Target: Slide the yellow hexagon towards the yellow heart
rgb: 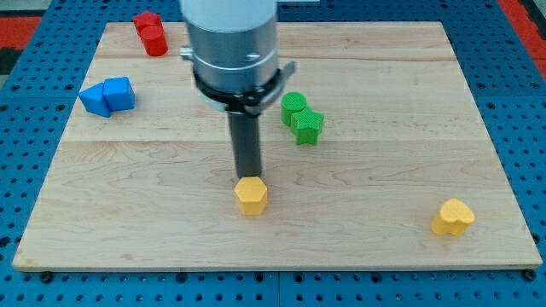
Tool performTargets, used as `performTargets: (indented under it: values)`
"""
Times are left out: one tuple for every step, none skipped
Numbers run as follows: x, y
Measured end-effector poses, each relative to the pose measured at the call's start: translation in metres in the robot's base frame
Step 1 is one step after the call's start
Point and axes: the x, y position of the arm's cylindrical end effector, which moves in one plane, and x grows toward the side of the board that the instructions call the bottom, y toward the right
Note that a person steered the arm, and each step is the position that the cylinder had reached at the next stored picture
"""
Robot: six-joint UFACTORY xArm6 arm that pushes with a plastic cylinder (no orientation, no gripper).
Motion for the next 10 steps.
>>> performTargets:
  values:
    - [0.013, -0.029]
    - [0.019, -0.091]
    - [0.054, -0.089]
    - [0.044, -0.053]
    - [0.030, -0.019]
    - [0.013, 0.007]
    - [0.012, 0.033]
    - [0.014, 0.014]
    - [0.015, -0.044]
    - [0.059, -0.038]
